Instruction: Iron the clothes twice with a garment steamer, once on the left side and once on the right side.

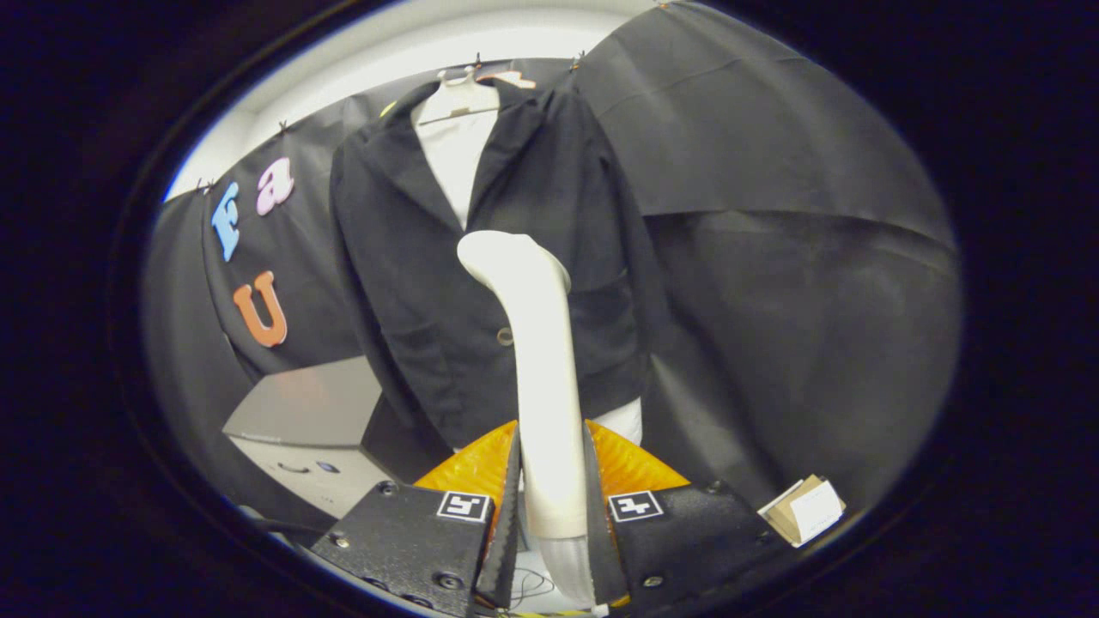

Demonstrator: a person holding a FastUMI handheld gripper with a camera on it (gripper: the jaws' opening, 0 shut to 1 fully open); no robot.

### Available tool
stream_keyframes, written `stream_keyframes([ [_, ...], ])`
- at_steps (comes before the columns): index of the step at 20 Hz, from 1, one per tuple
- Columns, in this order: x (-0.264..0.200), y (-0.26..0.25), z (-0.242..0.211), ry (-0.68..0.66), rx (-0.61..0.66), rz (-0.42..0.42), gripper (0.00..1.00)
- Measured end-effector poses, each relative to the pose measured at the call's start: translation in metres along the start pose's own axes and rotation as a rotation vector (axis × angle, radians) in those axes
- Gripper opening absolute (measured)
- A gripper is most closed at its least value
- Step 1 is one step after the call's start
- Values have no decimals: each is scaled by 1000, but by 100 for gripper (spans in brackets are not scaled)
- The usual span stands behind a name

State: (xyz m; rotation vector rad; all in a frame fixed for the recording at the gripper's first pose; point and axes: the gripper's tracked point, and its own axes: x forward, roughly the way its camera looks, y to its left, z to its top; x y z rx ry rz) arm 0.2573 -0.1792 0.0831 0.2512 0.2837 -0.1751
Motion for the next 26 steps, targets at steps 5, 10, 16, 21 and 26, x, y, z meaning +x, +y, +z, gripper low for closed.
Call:
stream_keyframes([
  [5,-4,-10,80,-117,39,-2,37],
  [10,-2,-9,142,-196,63,-2,37],
  [16,19,-5,169,-217,66,-32,37],
  [21,38,10,152,-181,4,-37,37],
  [26,42,17,129,-150,-33,-49,37],
])
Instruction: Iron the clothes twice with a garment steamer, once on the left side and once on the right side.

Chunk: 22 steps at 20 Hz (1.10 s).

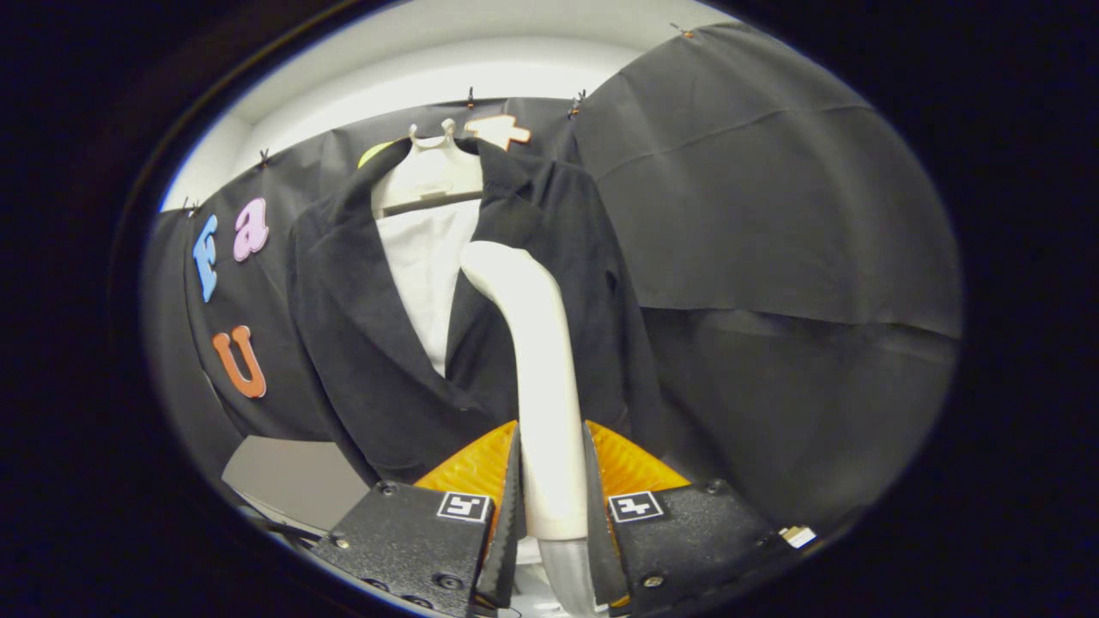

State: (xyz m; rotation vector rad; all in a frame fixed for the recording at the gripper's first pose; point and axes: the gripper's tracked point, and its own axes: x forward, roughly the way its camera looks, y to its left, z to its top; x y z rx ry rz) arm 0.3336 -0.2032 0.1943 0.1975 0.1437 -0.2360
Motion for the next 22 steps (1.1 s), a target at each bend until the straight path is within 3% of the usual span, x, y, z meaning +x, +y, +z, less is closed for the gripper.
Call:
stream_keyframes([
  [22,9,-13,-112,184,-73,-46,37],
])
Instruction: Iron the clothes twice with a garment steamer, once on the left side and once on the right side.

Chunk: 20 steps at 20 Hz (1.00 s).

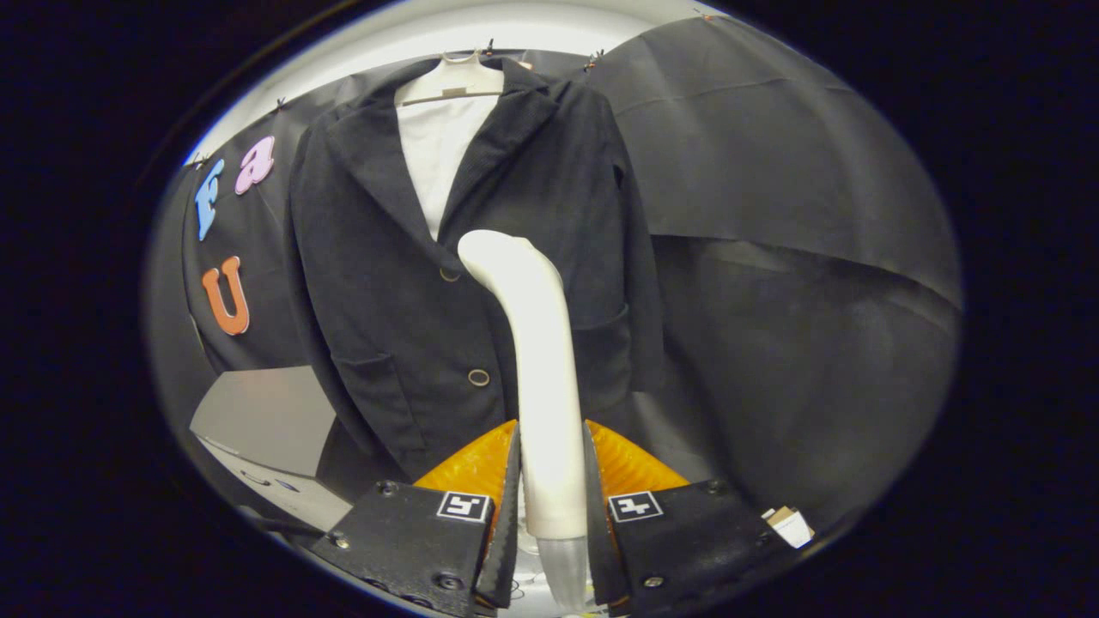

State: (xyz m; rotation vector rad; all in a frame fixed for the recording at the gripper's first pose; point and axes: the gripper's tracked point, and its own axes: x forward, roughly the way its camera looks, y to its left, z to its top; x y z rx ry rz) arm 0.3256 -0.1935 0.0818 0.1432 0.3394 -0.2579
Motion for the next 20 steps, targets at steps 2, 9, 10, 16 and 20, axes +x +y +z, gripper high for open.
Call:
stream_keyframes([
  [2,2,0,-11,19,-1,-1,37],
  [9,11,-5,-41,69,-8,-13,37],
  [10,11,-6,-43,74,-9,-14,37],
  [16,15,-7,-69,124,-12,-12,37],
  [20,20,-8,-85,149,-16,-20,37],
])
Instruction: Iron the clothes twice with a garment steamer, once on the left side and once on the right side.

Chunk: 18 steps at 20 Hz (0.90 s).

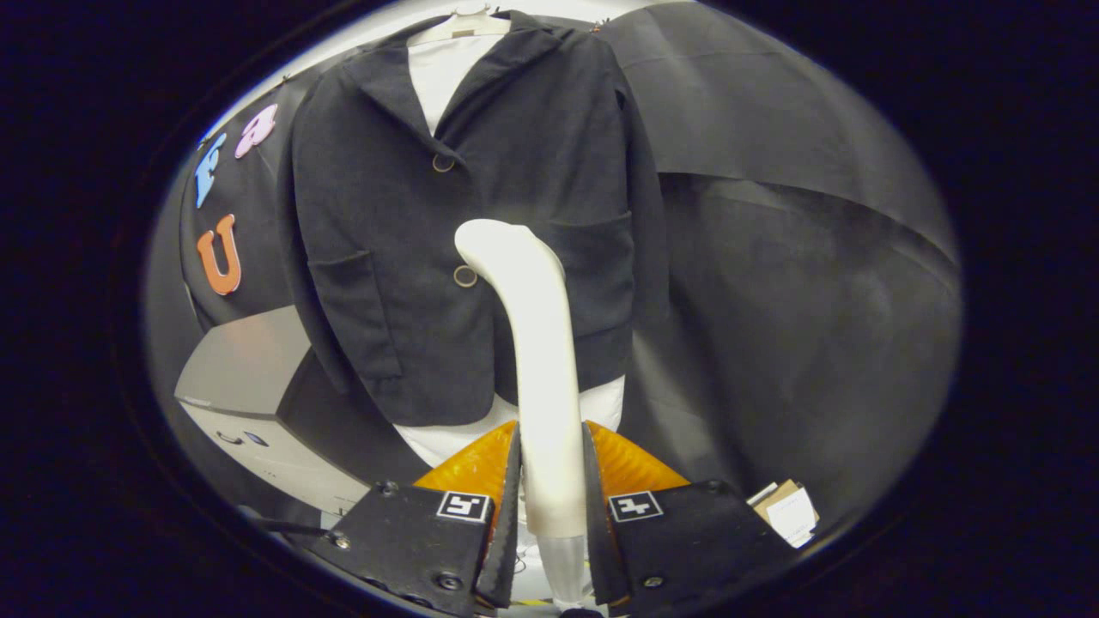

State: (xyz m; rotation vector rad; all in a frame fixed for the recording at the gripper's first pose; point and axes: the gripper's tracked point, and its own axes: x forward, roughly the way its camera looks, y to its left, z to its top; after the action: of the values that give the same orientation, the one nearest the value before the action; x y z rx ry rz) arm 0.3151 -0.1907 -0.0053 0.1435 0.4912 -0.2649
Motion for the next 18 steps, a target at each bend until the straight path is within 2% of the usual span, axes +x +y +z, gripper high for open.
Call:
stream_keyframes([
  [13,22,1,-63,116,-19,-8,37],
  [18,25,3,-72,132,-17,-4,37],
])
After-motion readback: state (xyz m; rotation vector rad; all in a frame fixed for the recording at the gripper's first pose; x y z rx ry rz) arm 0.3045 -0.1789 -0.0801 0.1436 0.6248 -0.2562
